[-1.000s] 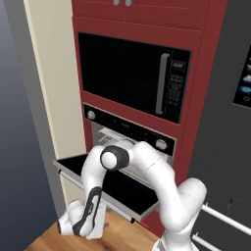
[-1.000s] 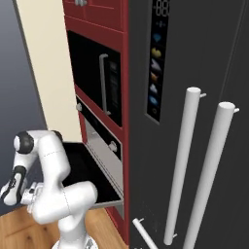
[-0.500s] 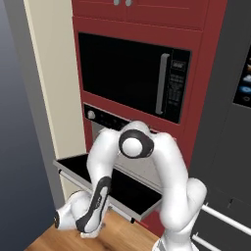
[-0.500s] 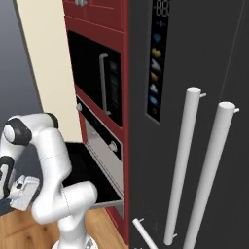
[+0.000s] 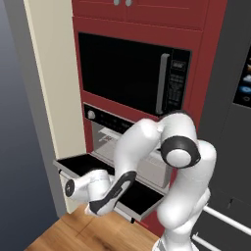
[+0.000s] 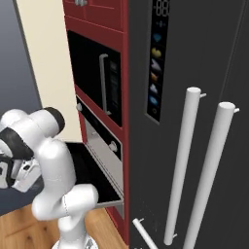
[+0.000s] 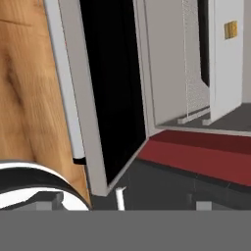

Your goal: Take the baked cake out of the oven and place it on the plate for cooling. Then close the oven door.

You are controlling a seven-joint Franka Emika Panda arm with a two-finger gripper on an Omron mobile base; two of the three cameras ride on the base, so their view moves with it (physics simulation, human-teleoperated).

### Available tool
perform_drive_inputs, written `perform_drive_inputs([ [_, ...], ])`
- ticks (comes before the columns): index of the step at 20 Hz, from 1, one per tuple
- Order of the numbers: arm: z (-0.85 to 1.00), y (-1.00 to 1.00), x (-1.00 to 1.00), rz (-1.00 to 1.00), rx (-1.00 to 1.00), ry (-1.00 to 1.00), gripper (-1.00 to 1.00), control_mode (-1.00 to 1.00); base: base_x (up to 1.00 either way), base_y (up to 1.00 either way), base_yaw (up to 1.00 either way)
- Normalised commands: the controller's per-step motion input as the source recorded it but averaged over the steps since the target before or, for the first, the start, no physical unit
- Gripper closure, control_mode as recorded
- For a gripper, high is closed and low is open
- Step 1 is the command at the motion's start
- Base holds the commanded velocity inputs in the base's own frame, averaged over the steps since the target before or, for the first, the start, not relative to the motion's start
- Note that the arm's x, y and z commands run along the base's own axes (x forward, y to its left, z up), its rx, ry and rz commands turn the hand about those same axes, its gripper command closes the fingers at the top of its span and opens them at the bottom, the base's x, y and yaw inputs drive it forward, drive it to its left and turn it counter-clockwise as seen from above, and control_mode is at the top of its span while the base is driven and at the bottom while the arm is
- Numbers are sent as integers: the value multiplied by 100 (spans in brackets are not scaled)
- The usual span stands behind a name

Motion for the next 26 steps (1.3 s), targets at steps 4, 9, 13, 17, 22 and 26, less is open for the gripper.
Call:
perform_drive_inputs([
  [4, 49, -18, 36, 0, 14, 4, -100, -100, 0, 0, 0],
  [9, 19, -13, 41, 0, 10, 7, -100, -100, 0, 0, 0],
  [13, 5, -2, 45, 0, 6, 9, -100, -100, 0, 0, 0],
  [17, 0, 0, 43, 0, 2, 10, -100, -100, 0, 0, 0],
  [22, 0, 0, 35, 0, 0, 6, -100, -100, 0, 0, 0],
  [26, 0, -2, 5, 0, 0, 0, -100, -100, 0, 0, 0],
])
